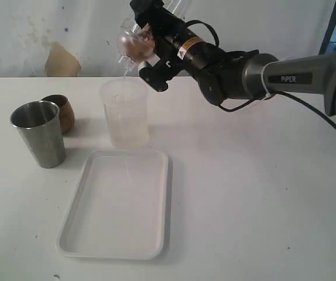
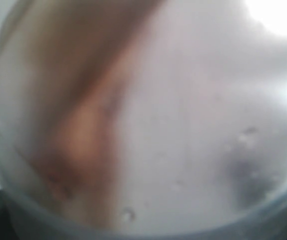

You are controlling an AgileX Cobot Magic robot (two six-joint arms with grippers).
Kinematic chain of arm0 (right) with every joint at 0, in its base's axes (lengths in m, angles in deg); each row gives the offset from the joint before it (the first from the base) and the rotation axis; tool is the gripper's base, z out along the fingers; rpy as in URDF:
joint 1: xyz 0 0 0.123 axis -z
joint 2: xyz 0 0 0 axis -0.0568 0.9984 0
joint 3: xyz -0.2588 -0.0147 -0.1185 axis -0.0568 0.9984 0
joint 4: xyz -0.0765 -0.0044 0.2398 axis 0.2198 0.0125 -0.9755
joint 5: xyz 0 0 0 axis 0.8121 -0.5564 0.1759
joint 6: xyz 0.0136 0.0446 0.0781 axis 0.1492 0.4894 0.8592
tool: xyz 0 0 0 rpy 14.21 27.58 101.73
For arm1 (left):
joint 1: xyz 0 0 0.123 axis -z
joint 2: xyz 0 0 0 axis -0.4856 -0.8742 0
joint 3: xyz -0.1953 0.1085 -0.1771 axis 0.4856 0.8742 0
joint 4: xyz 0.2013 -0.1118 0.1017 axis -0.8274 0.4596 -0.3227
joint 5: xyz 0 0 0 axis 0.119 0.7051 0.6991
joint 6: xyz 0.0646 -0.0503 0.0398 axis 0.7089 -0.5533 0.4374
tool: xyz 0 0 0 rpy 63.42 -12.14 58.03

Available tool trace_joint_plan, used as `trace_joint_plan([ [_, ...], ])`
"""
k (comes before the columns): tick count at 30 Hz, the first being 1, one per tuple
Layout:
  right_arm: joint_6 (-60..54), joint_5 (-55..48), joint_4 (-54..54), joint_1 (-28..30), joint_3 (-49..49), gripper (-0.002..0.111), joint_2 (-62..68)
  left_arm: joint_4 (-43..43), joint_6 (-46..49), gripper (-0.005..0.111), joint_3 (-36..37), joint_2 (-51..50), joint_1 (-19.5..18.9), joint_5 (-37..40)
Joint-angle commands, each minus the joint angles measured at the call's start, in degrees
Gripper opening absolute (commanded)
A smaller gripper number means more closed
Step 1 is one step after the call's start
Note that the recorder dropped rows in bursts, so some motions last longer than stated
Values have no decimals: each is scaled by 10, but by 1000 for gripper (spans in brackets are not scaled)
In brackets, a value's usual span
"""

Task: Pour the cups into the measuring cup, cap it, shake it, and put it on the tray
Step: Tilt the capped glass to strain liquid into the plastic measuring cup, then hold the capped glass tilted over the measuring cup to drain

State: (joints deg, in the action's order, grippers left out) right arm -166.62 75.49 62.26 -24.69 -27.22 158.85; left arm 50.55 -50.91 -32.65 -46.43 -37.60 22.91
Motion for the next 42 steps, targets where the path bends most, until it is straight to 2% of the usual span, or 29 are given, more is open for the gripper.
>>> trace_joint_plan([
  [1,-8,18,0,0,0,0,-10,0,-1,0,3,2,0,-5],
  [37,-8,-16,-2,0,1,0,-10,0,-1,0,3,2,0,-5],
  [42,-6,13,-5,0,1,0,-10,0,-1,0,3,2,0,-5],
])
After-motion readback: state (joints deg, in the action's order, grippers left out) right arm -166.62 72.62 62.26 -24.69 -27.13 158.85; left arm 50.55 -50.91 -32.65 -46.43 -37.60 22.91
